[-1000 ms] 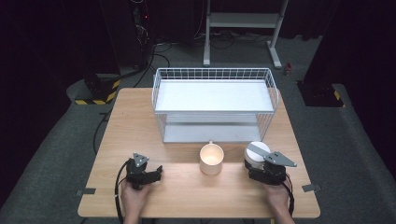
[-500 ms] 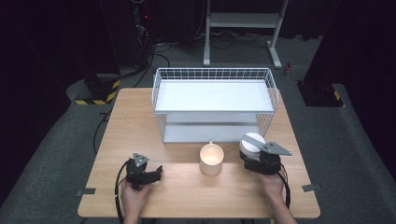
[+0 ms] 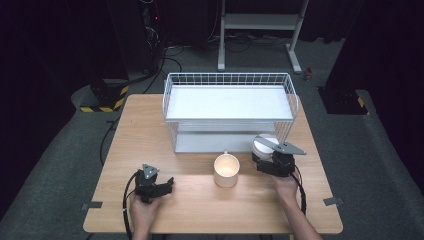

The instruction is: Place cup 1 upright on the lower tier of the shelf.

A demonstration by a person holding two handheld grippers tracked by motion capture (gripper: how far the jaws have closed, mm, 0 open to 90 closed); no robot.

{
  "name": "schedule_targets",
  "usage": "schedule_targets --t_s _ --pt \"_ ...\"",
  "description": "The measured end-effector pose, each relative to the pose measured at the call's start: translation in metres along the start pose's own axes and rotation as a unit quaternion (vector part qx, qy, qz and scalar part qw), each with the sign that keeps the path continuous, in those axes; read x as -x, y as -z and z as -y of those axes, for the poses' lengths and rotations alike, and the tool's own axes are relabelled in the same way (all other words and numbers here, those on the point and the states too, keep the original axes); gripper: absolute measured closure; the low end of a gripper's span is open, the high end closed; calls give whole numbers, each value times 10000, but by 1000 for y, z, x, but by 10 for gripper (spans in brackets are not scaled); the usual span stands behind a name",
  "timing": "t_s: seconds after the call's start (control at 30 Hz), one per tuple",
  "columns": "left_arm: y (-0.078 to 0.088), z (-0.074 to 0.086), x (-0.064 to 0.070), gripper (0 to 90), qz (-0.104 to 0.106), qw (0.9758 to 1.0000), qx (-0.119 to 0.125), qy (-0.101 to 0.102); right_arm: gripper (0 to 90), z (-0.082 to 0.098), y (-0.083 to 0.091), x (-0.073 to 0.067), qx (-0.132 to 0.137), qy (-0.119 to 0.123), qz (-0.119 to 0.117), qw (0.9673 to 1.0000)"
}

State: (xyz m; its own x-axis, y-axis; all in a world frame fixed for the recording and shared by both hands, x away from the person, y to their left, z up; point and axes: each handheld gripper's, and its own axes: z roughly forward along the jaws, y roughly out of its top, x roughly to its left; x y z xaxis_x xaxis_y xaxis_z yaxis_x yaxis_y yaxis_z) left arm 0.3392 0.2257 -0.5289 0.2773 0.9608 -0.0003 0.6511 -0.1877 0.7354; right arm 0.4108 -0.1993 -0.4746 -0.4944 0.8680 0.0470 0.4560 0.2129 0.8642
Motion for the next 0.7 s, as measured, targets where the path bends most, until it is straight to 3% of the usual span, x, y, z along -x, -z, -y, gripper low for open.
schedule_targets --t_s 0.7 --pt "0 0 0 169 -37 10000 1 -9 184 -21 -46 4 40 -173 248 9995"
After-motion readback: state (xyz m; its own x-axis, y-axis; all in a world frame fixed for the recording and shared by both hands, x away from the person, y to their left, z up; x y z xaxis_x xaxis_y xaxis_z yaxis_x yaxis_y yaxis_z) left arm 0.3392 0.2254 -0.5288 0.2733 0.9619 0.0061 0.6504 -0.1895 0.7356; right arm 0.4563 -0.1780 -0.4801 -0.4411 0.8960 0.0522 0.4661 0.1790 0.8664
